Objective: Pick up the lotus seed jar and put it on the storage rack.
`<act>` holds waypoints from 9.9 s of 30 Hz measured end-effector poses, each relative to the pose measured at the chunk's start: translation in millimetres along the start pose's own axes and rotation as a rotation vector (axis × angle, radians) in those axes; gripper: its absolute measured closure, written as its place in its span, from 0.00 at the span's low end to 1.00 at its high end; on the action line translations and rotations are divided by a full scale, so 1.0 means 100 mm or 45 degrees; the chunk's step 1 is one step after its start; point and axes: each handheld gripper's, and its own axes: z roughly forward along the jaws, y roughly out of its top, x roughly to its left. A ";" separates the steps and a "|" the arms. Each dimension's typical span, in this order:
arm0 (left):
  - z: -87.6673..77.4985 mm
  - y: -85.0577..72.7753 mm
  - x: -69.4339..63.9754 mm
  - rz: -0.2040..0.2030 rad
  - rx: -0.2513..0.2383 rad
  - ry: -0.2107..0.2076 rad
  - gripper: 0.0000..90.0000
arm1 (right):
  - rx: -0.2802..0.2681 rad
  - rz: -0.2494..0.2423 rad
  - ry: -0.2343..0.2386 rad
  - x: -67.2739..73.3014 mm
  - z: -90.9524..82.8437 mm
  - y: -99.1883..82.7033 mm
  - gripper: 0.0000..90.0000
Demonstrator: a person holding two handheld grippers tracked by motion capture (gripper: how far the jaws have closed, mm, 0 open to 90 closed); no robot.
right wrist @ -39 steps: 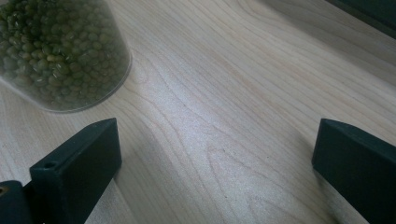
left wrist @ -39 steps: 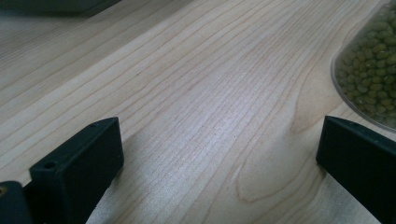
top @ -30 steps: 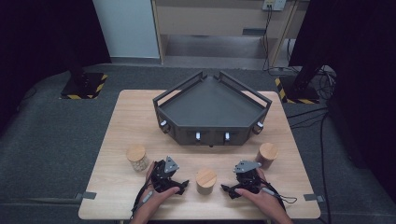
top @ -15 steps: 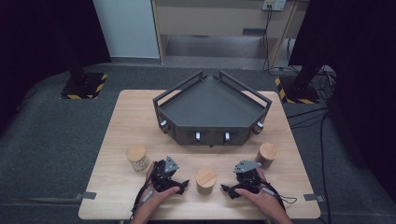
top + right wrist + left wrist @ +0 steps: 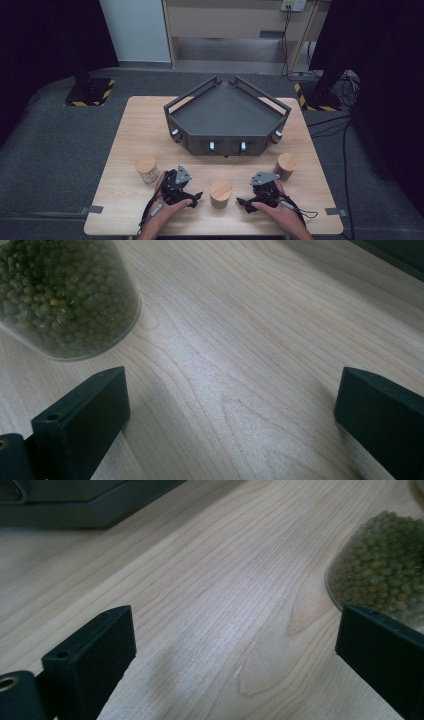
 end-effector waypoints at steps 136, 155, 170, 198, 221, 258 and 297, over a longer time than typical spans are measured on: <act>-0.97 -0.37 0.85 -0.149 -0.146 0.244 0.02 | -0.001 -0.001 -0.007 0.01 0.00 0.00 0.02; -0.74 -0.49 0.91 -0.188 -0.079 0.241 0.02 | -0.002 0.005 -0.008 0.02 -0.01 -0.01 0.03; -0.61 -0.61 0.93 -0.197 -0.050 0.247 0.02 | -0.003 0.005 -0.008 0.02 -0.01 -0.01 0.03; -0.46 -0.74 0.88 -0.194 -0.079 0.243 0.18 | -0.003 0.005 -0.007 0.02 -0.01 -0.01 0.03; -0.63 -0.51 0.69 -0.157 -0.151 0.249 0.27 | -0.003 0.005 -0.007 0.02 -0.01 -0.01 0.03; -0.82 0.34 0.67 -0.058 -0.136 0.161 0.27 | -0.003 0.007 -0.006 0.01 -0.01 -0.01 0.03; -0.90 0.89 0.81 -0.029 -0.161 0.143 0.27 | -0.004 0.008 -0.006 0.01 -0.01 -0.01 0.03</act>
